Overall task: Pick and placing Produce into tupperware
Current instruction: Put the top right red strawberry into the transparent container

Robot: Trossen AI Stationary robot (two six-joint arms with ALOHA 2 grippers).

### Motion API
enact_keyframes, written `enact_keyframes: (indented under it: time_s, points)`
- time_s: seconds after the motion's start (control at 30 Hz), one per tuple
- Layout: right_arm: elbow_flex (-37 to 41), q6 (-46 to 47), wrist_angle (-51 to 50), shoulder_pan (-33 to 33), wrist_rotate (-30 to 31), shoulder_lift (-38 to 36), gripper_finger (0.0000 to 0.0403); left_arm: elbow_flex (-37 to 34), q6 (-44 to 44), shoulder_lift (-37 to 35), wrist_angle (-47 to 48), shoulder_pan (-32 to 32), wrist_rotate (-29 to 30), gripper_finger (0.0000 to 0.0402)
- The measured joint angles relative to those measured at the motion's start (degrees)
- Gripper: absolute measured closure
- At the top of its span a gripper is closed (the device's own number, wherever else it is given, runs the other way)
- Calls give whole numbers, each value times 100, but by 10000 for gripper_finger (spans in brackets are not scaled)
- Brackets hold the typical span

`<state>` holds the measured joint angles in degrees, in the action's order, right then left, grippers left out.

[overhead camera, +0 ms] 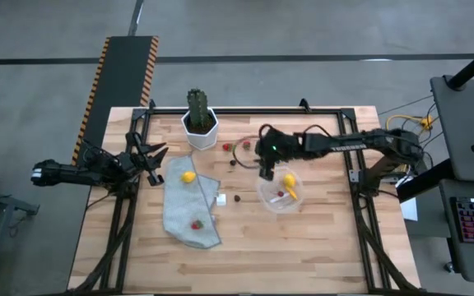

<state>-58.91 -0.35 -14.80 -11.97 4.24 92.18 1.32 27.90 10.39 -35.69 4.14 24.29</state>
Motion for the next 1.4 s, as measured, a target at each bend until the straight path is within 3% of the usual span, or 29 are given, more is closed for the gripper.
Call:
enact_keyframes:
  time_s: [0.23,0.5,0.7,1.03,1.4]
  points:
    - [-809,43,-206,-661,-237,1172,261,0,2,-6,10,-1,-1,345]
    - [-2076,143,-1363,-865,-269,2131,250,0,2,-7,11,-1,0,345]
    - [-2519,180,-1645,-869,-265,2317,256,0,2,-8,11,0,-2,345]
    - [-2503,336,-1933,-900,-54,2315,271,0,2,-8,11,-2,0,345]
    - [-2495,525,-1907,-906,-15,2315,260,0,2,-8,-13,0,-2,345]
